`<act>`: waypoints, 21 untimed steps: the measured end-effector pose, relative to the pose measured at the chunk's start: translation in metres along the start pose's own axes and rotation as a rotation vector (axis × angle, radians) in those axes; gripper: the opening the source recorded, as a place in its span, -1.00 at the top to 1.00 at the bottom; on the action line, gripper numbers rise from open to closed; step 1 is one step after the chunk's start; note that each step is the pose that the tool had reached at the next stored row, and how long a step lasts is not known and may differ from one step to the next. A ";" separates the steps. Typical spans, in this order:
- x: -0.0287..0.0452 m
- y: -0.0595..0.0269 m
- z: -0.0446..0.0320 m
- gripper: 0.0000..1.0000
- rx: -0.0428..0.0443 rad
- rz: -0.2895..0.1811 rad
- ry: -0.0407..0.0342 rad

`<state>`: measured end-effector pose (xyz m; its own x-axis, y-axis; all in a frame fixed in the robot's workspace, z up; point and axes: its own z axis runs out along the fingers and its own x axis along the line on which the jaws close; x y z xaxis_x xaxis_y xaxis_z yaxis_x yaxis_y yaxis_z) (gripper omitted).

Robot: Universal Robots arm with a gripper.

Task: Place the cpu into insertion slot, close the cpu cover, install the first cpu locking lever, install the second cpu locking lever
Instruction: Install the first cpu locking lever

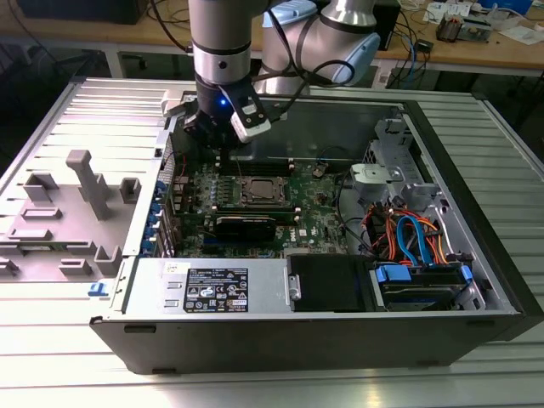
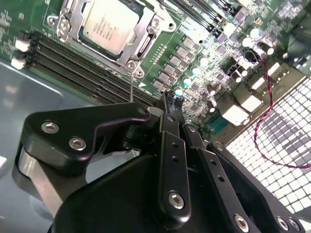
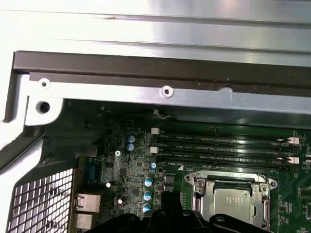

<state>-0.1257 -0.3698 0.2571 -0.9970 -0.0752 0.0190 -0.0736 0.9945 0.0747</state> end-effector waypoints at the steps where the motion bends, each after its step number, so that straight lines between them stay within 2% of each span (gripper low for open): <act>1: 0.0000 0.0006 0.0001 0.79 0.0000 0.000 0.0001; 8: -0.0004 0.0059 0.0005 0.79 0.0003 0.000 0.0001; 13: -0.0010 0.0127 0.0010 0.79 0.0003 0.000 0.0000; 16: -0.0039 0.0168 0.0012 0.79 0.0004 0.000 0.0001; 21: -0.0078 0.0176 0.0012 0.79 0.0003 0.000 0.0009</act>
<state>-0.1192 -0.3516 0.2571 -0.9969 -0.0756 0.0199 -0.0739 0.9945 0.0744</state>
